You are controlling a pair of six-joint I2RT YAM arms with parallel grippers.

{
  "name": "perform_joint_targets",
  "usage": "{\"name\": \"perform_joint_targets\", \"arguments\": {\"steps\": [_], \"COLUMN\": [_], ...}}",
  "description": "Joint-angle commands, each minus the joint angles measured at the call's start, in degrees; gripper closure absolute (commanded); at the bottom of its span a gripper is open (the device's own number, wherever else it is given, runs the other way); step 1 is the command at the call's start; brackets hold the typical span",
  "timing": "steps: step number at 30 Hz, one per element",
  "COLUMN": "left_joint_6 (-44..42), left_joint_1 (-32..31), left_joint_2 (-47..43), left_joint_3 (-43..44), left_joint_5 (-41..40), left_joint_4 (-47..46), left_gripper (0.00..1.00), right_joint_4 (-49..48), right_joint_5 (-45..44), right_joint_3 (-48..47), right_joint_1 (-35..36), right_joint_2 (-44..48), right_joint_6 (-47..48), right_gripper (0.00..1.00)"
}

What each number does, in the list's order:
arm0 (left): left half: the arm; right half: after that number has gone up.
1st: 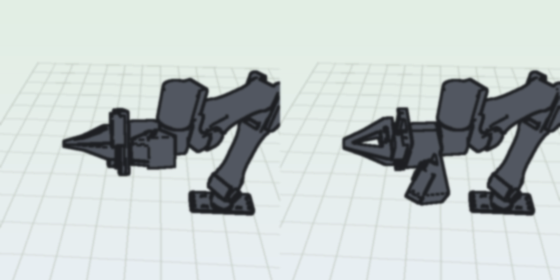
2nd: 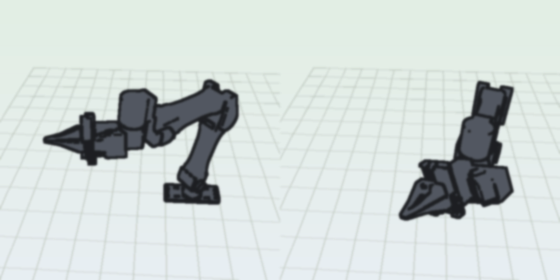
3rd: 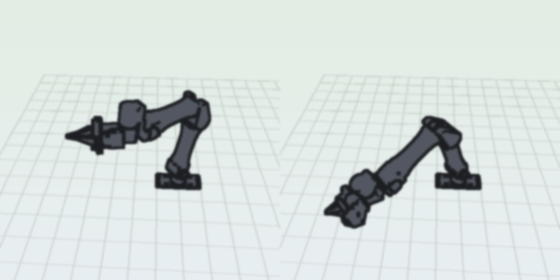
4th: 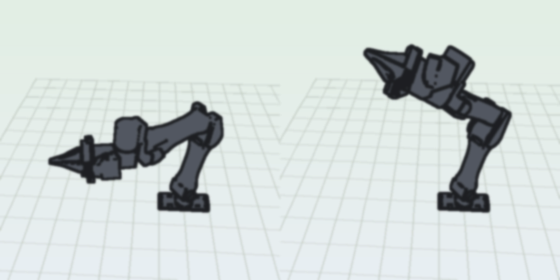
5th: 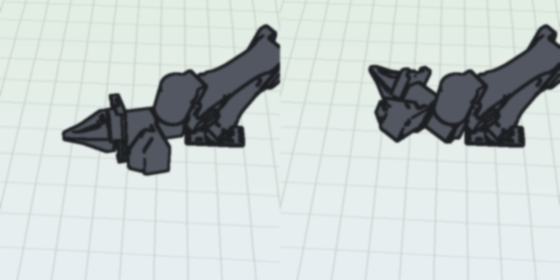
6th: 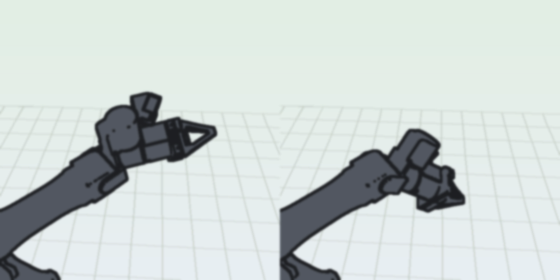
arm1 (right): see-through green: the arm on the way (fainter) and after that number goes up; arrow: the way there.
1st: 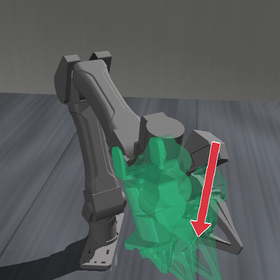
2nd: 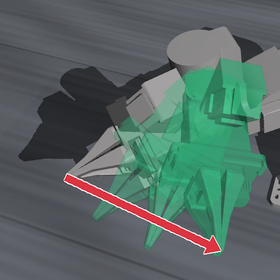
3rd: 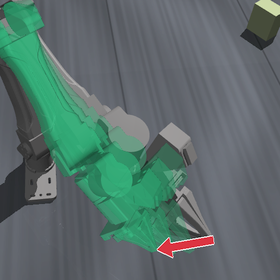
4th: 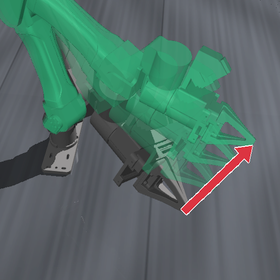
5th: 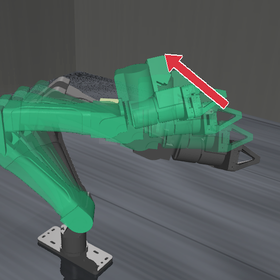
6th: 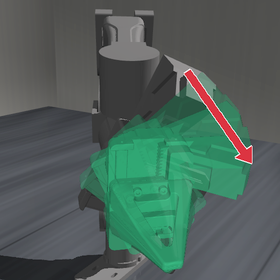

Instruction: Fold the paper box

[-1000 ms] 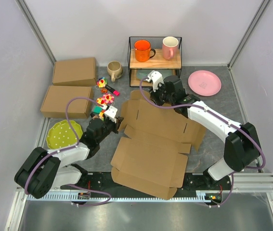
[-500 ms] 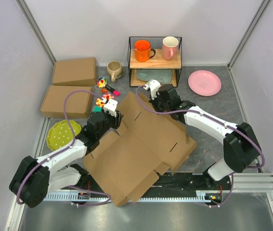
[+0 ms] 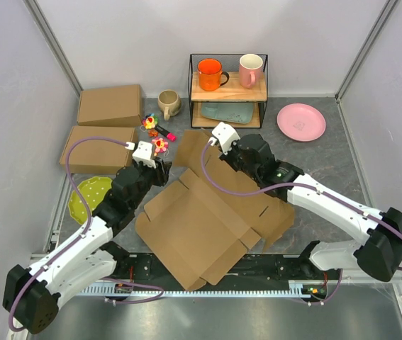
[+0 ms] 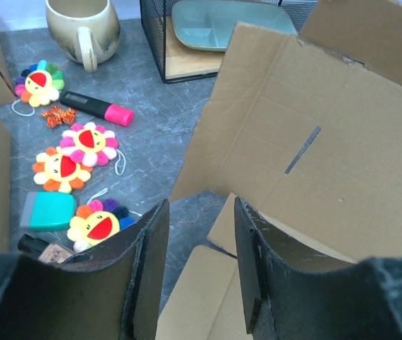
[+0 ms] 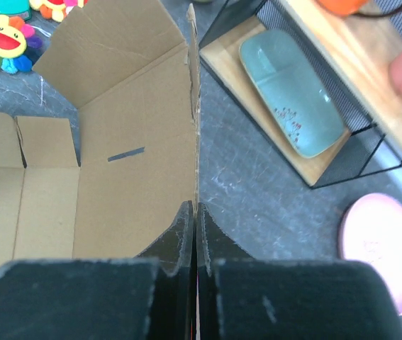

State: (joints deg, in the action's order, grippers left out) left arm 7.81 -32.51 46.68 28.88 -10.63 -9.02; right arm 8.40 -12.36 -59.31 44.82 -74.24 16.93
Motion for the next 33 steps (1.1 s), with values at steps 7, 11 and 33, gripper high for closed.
{"name": "perform_joint_targets", "arguments": {"steps": [7,11,33], "left_joint_6": [6.7,6.2,-22.0], "left_joint_1": [-0.1,0.1,1.2], "left_joint_2": [5.5,5.4,15.8], "left_joint_3": [3.7,3.5,7.9], "left_joint_5": [2.5,4.2,29.6], "left_joint_4": [-7.8,-13.8,-19.3], "left_gripper": [0.49,0.44,0.3], "right_joint_4": [1.0,2.2,7.6], "right_joint_5": [0.7,0.8,0.4], "right_joint_3": [-0.2,3.5,-0.9], "right_joint_1": [4.5,5.0,4.9], "right_joint_2": [3.5,6.1,3.4], "right_joint_6": [12.6,12.5,5.6], "right_gripper": [1.0,1.0,1.0]}}
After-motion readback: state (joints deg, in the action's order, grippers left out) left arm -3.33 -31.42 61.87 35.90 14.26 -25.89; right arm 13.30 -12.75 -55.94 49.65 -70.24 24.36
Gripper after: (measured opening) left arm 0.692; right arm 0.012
